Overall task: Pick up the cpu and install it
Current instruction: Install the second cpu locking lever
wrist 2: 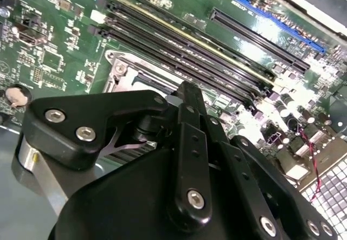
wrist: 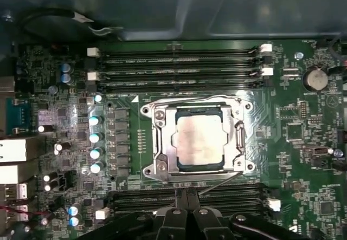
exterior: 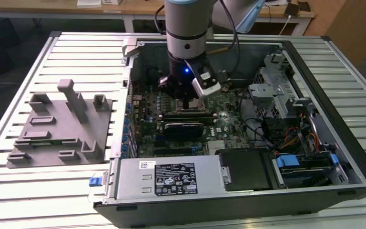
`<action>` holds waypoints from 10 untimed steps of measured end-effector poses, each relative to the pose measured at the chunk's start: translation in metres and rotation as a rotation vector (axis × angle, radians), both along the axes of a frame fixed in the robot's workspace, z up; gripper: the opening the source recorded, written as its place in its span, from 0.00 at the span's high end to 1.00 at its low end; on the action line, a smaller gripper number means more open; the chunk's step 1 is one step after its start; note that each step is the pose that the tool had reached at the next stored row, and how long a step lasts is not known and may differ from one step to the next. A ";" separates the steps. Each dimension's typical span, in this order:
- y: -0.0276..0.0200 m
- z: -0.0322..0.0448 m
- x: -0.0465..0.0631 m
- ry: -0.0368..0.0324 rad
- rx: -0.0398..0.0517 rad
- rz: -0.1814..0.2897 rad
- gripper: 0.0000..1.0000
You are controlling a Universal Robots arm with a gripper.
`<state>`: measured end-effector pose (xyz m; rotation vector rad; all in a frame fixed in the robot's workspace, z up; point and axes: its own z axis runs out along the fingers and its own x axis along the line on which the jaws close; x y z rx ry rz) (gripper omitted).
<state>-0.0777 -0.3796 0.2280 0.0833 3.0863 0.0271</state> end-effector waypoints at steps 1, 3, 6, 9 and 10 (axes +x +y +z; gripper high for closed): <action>-0.0005 -0.0004 0.000 0.0000 0.0010 0.000 0.89; -0.0020 -0.0012 -0.001 0.0000 0.0044 0.000 0.89; -0.0053 -0.0019 -0.002 -0.0001 0.0147 0.000 0.89; -0.0081 -0.0025 -0.004 -0.0001 0.0258 0.000 0.89; -0.0081 -0.0025 -0.004 -0.0001 0.0259 0.000 0.89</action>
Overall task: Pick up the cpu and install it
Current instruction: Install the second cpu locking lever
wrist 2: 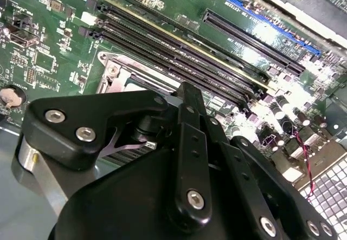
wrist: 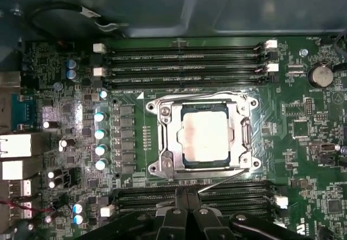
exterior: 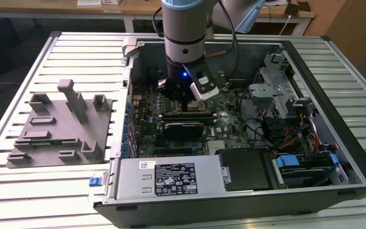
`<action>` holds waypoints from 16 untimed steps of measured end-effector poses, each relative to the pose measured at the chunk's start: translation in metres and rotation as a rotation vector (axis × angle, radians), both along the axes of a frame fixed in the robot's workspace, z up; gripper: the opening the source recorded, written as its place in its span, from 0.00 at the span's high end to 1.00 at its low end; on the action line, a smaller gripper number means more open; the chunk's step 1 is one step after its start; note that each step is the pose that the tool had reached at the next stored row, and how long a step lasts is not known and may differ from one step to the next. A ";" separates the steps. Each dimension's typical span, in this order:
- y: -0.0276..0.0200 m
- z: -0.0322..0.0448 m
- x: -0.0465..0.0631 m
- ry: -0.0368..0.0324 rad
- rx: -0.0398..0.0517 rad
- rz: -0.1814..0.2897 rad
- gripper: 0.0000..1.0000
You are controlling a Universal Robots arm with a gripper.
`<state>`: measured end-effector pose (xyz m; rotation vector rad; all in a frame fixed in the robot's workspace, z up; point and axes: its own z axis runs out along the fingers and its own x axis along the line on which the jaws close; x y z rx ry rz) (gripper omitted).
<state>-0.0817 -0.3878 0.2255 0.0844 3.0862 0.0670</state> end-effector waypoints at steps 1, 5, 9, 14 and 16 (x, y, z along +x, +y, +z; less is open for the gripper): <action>0.0000 0.0000 0.000 0.0000 0.0000 0.000 0.89; -0.0003 0.0000 0.000 0.0001 0.0014 0.000 0.89; -0.0033 -0.0011 -0.002 0.0001 0.0125 0.000 0.89; -0.0102 -0.0037 -0.005 0.0000 0.0373 0.000 0.89; -0.0128 -0.0048 -0.006 0.0001 0.0482 0.000 0.89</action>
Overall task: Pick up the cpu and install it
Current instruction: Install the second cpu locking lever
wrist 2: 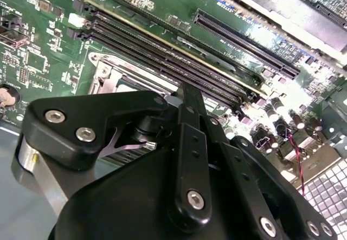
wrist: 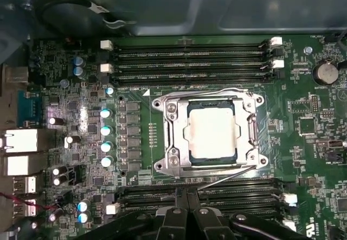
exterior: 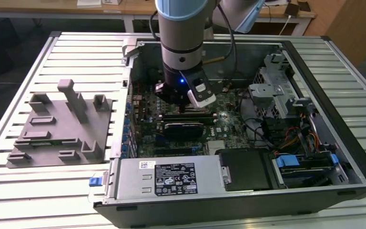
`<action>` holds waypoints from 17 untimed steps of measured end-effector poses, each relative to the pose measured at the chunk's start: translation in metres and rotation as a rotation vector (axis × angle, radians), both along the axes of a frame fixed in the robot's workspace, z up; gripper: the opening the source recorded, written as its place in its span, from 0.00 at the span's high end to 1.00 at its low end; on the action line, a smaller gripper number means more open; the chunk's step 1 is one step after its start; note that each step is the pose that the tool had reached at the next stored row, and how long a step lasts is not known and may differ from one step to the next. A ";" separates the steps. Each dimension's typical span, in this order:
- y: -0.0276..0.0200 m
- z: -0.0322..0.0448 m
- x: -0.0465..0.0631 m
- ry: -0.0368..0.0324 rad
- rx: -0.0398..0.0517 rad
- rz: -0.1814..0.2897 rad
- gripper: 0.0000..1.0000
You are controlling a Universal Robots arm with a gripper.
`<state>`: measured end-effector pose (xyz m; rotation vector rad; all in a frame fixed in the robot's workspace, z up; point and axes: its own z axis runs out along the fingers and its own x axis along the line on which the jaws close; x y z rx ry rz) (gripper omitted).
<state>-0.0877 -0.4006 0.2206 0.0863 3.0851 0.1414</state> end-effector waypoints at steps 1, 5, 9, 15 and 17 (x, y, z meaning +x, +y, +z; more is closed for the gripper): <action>-0.0012 -0.0005 -0.001 0.0000 0.0058 0.000 0.89; -0.0046 -0.0021 -0.003 0.0000 0.0440 0.000 0.89; -0.0090 -0.0042 -0.005 0.0001 0.0768 0.000 0.89; -0.0170 -0.0088 -0.006 0.0000 0.1133 0.000 0.89; -0.0197 -0.0105 -0.006 0.0000 0.1249 0.000 0.89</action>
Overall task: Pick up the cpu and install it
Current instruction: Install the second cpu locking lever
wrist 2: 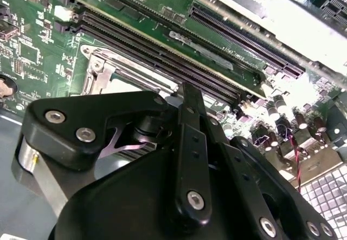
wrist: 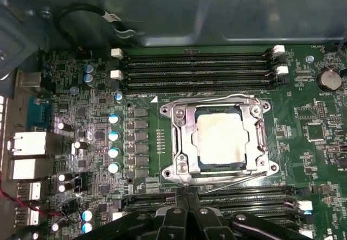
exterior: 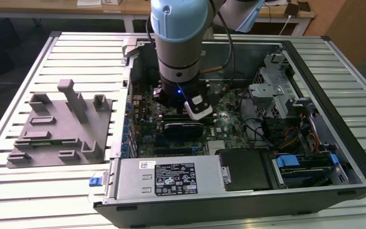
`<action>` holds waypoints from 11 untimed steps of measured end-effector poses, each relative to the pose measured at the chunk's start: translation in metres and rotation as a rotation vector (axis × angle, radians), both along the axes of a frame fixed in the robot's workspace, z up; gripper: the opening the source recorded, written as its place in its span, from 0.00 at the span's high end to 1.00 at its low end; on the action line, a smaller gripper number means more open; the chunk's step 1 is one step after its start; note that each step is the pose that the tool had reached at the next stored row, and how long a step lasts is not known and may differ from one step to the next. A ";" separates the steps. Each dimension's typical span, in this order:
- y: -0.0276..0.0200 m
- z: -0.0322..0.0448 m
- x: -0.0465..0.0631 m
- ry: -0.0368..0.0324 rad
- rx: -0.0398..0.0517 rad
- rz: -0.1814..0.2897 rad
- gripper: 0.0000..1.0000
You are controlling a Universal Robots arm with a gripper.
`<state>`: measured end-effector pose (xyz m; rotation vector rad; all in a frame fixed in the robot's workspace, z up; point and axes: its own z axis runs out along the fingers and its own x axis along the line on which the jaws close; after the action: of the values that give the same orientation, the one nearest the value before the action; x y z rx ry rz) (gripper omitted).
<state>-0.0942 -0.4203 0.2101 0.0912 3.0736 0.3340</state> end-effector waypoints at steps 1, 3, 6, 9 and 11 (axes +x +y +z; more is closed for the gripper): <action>-0.0011 -0.0008 0.000 0.0000 0.0056 0.000 0.89; -0.0023 -0.0024 -0.001 0.0001 0.0161 0.000 0.89; -0.0027 -0.0049 -0.001 0.0000 0.0351 0.000 0.89; -0.0027 -0.0077 -0.001 0.0000 0.0553 0.000 0.89; -0.0027 -0.0097 -0.002 0.0000 0.0655 0.000 0.89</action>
<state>-0.0959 -0.4230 0.2004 0.0939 3.0629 0.4347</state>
